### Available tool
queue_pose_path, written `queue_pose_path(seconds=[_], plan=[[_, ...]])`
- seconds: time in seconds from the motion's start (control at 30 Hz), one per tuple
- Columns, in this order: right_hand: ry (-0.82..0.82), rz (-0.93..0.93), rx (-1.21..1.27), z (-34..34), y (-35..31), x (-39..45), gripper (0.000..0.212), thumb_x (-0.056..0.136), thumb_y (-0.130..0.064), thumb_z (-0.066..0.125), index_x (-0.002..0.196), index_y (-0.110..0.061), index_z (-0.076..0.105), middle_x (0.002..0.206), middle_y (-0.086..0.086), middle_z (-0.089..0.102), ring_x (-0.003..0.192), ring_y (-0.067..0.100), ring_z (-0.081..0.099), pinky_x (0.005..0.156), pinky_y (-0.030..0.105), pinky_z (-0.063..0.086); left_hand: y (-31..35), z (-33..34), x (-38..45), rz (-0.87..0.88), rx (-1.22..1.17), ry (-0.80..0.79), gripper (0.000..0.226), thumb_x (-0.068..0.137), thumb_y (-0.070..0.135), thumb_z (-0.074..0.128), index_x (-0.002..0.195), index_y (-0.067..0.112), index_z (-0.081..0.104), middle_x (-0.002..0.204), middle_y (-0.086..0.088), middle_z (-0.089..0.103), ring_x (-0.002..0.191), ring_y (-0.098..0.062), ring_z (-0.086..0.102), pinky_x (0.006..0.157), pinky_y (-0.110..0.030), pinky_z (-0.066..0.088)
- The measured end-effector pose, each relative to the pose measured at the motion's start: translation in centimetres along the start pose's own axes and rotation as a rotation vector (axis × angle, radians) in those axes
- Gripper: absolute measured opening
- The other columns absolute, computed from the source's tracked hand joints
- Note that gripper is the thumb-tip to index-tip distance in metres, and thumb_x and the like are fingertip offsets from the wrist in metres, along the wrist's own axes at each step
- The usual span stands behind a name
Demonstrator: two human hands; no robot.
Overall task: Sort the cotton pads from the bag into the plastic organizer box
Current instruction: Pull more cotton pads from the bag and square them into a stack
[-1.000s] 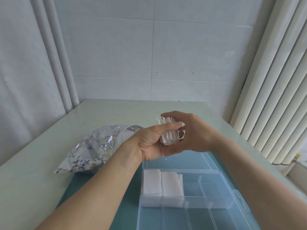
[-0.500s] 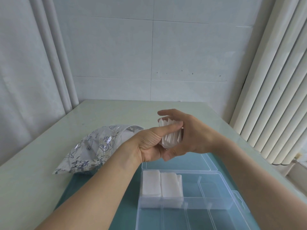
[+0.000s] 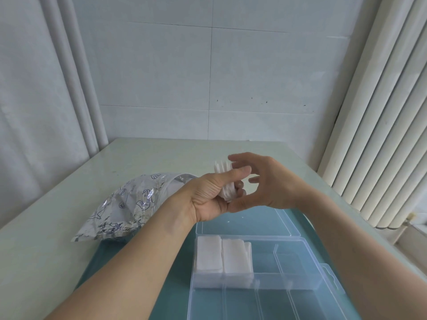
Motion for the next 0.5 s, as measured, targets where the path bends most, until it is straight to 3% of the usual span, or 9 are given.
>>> queue_pose_path(seconds=[0.1,0.23,0.4,0.5], plan=[[-0.023,-0.016,-0.001,0.2,0.0,-0.1,0.07,0.061,-0.019,0.097,0.122,-0.031,0.065,0.108,-0.024,0.07,0.105,-0.006,0.064,0.099,0.033,0.053,0.0,0.2,-0.2,0.007,0.042,-0.019,0.021,0.07,0.015,0.074,0.091,0.018,0.074,0.077,-0.001,0.061,0.068,-0.01,0.058,0.069,-0.027,0.056],[0.003,-0.065,0.002,0.0,-0.5,0.0,0.078,0.06,-0.018,0.097,0.128,-0.031,0.062,0.117,-0.023,0.066,0.109,-0.01,0.06,0.083,0.012,0.052,-0.5,0.4,-0.2,-0.032,0.089,-0.064,0.027,0.073,0.016,0.074,0.1,0.012,0.074,0.103,-0.012,0.064,0.092,-0.02,0.064,0.076,-0.034,0.06],[0.127,-0.115,-0.012,-0.2,-0.6,0.0,0.066,0.059,-0.02,0.097,0.118,-0.024,0.067,0.098,-0.013,0.071,0.09,0.003,0.069,0.07,0.022,0.057,-0.2,1.1,-0.4,0.02,0.035,-0.124,0.013,0.078,0.019,0.07,0.088,0.016,0.079,0.093,-0.006,0.073,0.084,-0.019,0.071,0.084,-0.04,0.058],[0.198,-0.117,-0.021,-0.9,-0.3,0.0,0.059,0.06,-0.03,0.094,0.113,-0.027,0.068,0.097,-0.012,0.073,0.091,0.007,0.071,0.078,0.037,0.06,0.2,0.9,-0.4,0.034,-0.015,-0.137,0.022,0.086,0.023,0.066,0.103,0.012,0.075,0.103,-0.01,0.071,0.091,-0.024,0.069,0.091,-0.044,0.056]])
Point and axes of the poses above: each hand's wrist, its own x-axis towards the middle knuckle, its own z-axis out of the palm, y = z × x, the point moved 5 cm from there along x, towards the middle knuckle
